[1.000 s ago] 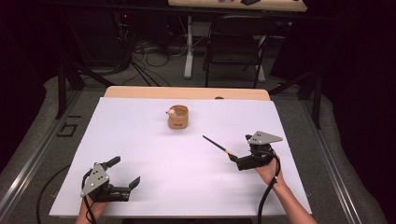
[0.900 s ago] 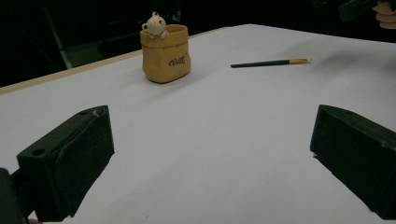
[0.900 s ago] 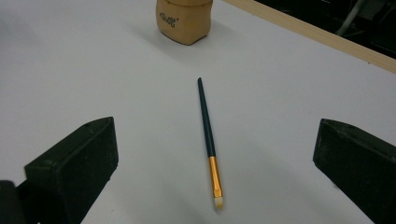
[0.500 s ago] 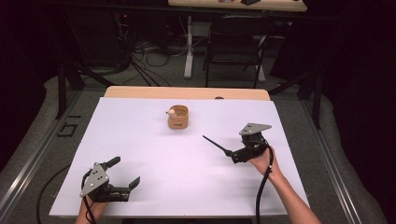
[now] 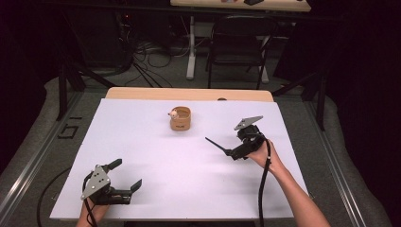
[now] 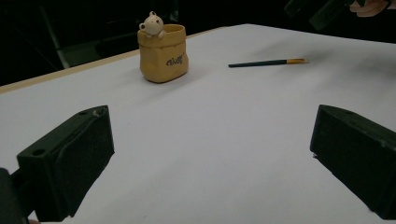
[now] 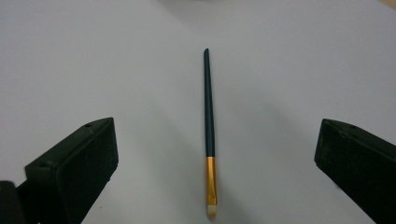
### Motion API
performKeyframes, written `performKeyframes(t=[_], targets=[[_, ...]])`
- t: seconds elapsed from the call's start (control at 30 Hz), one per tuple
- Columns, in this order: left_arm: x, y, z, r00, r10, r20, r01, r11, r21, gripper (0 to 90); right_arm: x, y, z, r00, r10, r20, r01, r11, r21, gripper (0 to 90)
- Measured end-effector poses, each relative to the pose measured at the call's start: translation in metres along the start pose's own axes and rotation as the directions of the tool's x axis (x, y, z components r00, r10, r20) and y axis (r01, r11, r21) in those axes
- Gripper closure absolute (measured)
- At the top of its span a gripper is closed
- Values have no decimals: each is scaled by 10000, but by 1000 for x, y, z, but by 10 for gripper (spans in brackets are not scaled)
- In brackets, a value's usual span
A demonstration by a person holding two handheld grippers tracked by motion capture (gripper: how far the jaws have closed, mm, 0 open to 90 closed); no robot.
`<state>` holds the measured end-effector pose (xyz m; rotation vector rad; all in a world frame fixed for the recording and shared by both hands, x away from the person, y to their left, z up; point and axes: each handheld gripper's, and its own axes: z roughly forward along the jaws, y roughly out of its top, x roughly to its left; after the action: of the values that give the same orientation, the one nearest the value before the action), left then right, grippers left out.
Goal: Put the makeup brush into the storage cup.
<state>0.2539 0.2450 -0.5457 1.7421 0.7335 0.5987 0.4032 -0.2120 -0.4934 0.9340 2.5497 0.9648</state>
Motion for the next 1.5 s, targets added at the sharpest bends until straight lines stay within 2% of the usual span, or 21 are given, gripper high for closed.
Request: performKeyframes(t=[0.1, 0.17, 0.33, 0.37, 0.47, 0.53, 0.63, 0.67, 0.77, 0.8, 0.9, 0.93, 0.97, 1.0, 1.03, 1.07, 1.1, 1.13, 1.33, 1.43, 1.5], targets=[[0, 0, 0, 10000, 9, 21, -9, 10000, 1, 0, -1, 4, 4, 10000, -40, 2, 40, 9995, 300, 0], [0, 0, 0, 10000, 13, 20, -13, 10000, 5, 0, -2, 7, 4, 9998, -209, 42, 204, 9952, 954, 0], [0, 0, 0, 10000, 20, 26, -20, 10000, 10, 0, -2, 9, 15, 9998, -190, 55, 186, 9980, 607, 0], [0, 0, 0, 10000, 20, 29, -20, 10000, 14, 0, -3, 14, 12, 9996, -290, 27, 281, 9856, 1668, 0], [0, 0, 0, 10000, 15, 40, -15, 10000, 9, 0, -3, 12, 20, 9997, -228, 95, 217, 9944, 1035, 1], [0, 0, 0, 10000, 12, 73, -12, 10000, 22, 0, -3, 16, 21, 9991, -377, 190, 337, 9833, 1786, 66], [0, 0, 0, 10000, -6, 70, 5, 10000, 30, 0, -3, 16, 26, 9990, -427, 126, 395, 9808, 1907, 102], [0, 0, 0, 10000, 4, 99, -4, 10000, 24, 0, -3, 19, 24, 9987, -485, 156, 430, 9667, 2523, 130], [0, 0, 0, 10000, 2, 77, -2, 10000, 28, 0, -2, 17, 29, 9989, -440, 139, 401, 9768, 2105, 157], [0, 0, 0, 9999, 7, 104, -7, 10000, 29, 0, -2, 21, 27, 9987, -503, 117, 448, 9564, 2885, 212], [0, 0, 0, 10000, 8, 78, -9, 10000, 44, 0, -2, 19, 31, 9987, -504, 97, 458, 9606, 2741, 264], [0, 0, 0, 9999, 7, 109, -7, 10000, 43, 0, -2, 20, 33, 9982, -590, 114, 531, 9550, 2917, 313], [0, 0, 0, 9999, 6, 112, -7, 10000, 50, 0, -2, 17, 38, 9989, -469, 95, 432, 9697, 2406, 334], [0, 0, 0, 9999, 11, 116, -11, 10000, 58, 0, -3, 25, 30, 9970, -779, 0, 712, 9122, 4036, 356], [0, 0, 0, 9999, 11, 116, -11, 10000, 58, 0, -2, 20, 35, 9979, -648, 51, 594, 9408, 3337, 388], [0, 0, 0, 9999, 10, 108, -10, 10000, 69, 0, -2, 21, 36, 9977, -671, 31, 616, 9316, 3582, 408], [0, 0, 0, 9999, 13, 115, -14, 10000, 75, 0, -3, 23, 34, 9975, -711, -15, 655, 9097, 4102, 434], [0, 0, 0, 9999, 13, 121, -14, 10000, 80, 0, -3, 22, 37, 9975, -703, 10, 640, 9139, 4008, 461], [0, 0, 1, 9999, 48, 141, -50, 9999, 121, 0, -4, 21, 43, 9965, -827, -139, 802, 8905, 4478, 575], [0, 0, 1, 9999, 51, 146, -52, 9999, 125, 0, -3, 21, 45, 9967, -796, -174, 788, 8881, 4529, 606], [0, 0, 1, 9998, 47, 169, -49, 9999, 125, 0, -4, 23, 48, 9953, -960, -127, 897, 8644, 4947, 650]])
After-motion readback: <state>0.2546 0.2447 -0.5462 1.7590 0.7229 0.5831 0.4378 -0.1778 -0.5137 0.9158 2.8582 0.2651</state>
